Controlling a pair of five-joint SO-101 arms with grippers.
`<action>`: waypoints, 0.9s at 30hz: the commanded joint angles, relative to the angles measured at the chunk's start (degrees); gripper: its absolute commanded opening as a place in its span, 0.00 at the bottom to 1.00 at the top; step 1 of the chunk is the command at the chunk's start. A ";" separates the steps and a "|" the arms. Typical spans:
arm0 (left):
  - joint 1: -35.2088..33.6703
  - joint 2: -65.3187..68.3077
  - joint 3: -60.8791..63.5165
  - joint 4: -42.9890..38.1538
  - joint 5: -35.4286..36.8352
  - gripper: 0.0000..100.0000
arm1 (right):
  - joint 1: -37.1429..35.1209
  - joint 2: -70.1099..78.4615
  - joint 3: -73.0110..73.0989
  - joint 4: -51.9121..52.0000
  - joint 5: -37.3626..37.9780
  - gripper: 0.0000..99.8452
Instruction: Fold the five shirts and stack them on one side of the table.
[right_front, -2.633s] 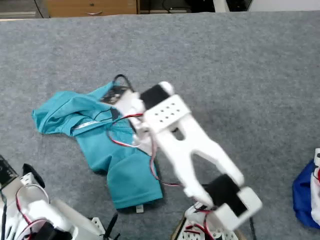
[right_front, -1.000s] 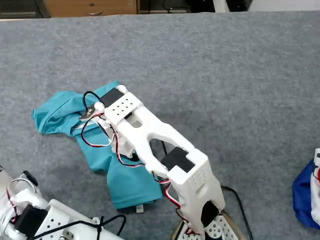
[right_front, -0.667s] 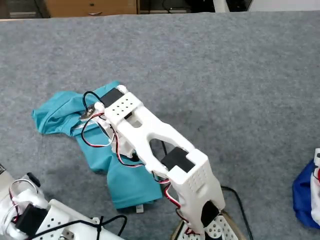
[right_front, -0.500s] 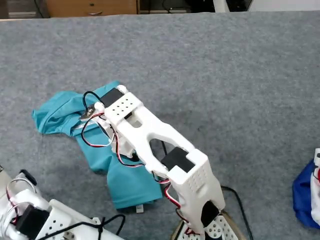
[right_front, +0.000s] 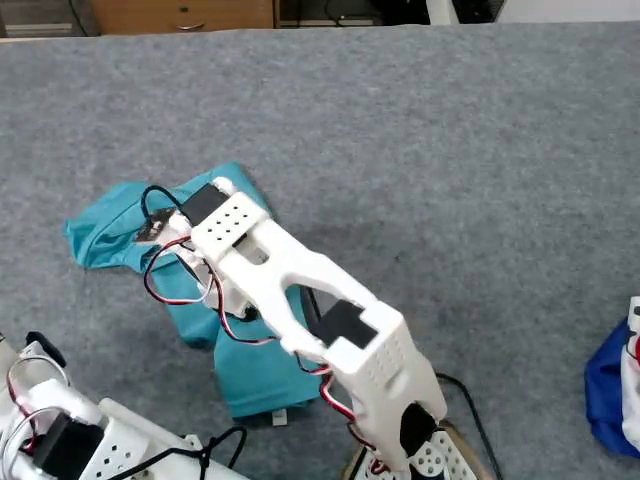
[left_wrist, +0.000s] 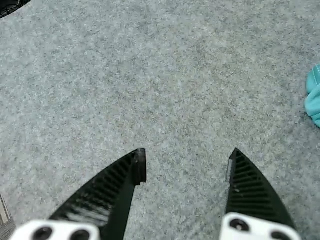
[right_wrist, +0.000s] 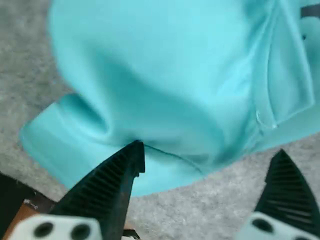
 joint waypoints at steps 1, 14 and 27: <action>-0.44 -0.31 -3.25 0.00 -0.44 0.26 | -0.84 2.68 -2.68 -1.76 -2.20 0.26; -0.44 -0.31 -3.25 0.00 -0.44 0.26 | 3.91 6.90 -18.95 5.54 -2.20 0.05; 0.79 -0.13 -3.96 -1.85 -0.18 0.26 | 16.84 -17.98 -34.68 5.36 -1.58 0.01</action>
